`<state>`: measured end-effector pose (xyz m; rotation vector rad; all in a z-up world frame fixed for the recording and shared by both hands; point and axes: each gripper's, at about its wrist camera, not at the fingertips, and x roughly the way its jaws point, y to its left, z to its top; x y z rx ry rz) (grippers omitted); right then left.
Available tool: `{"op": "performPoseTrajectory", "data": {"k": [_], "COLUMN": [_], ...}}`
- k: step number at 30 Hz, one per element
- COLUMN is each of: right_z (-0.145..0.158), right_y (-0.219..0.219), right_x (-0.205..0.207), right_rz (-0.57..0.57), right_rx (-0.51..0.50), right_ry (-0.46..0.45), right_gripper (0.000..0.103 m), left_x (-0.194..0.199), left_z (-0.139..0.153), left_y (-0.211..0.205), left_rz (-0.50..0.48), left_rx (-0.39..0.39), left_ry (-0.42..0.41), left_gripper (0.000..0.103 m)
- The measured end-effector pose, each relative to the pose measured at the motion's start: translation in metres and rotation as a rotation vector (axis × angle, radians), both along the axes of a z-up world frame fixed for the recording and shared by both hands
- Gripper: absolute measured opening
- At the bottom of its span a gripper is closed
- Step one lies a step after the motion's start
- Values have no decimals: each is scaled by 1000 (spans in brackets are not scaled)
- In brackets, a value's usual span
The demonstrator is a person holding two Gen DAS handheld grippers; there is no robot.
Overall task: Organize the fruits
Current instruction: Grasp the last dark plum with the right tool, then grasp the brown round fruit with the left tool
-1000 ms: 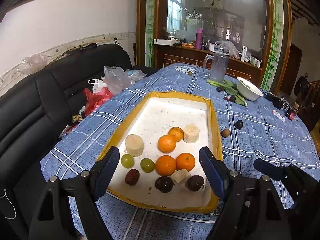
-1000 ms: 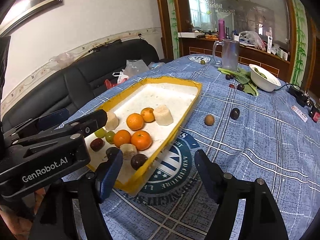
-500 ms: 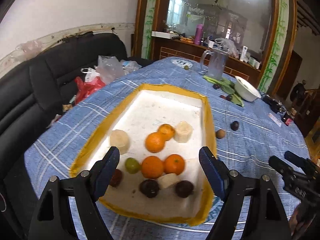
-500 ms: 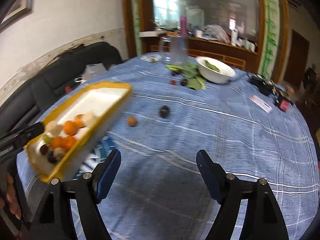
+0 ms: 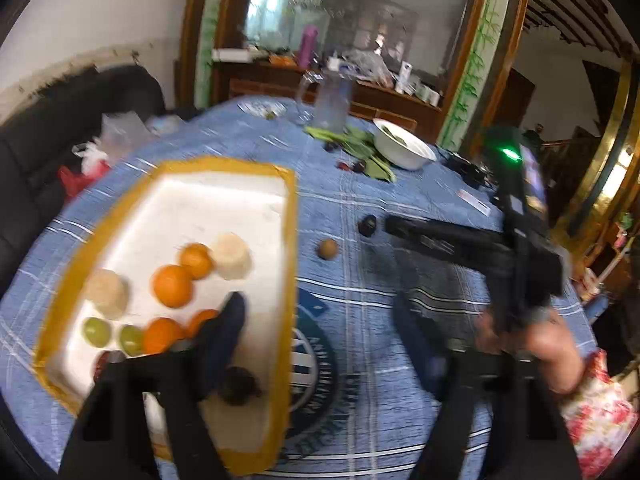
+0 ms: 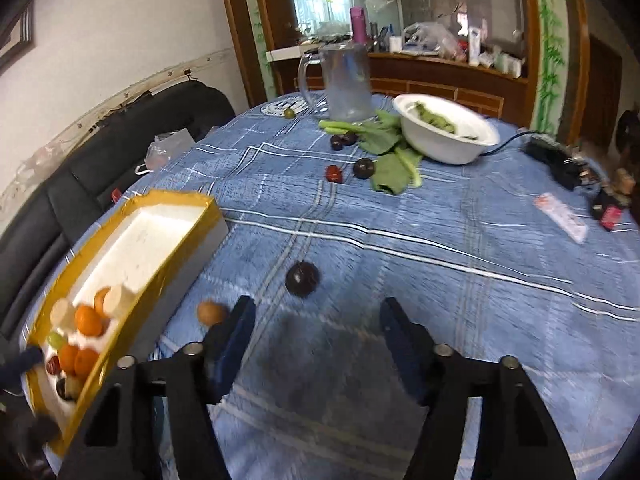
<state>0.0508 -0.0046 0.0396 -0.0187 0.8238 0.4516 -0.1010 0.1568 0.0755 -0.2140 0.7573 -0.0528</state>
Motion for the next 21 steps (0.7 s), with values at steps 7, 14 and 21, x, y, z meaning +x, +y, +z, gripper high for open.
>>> {"op": "performPoseTrajectory", "data": {"k": [7,14,21], "right_z": [-25,-26,-6], "right_y": [31,23,-21], "right_x": [35,39,17], "right_rz": [38,47,16], "right_rx": [-45,-36,46], "right_ry": [50,46,87], "right_gripper": [41,25,25], "left_x": [25,70,117], "left_z": [-9,-21,-40], "left_y": [-14,-33,-42], "left_rz": [-23,-42,-5], "left_rx": [20,21,105], "left_ry": [57,117,163], "left_gripper": [52,52,52]}}
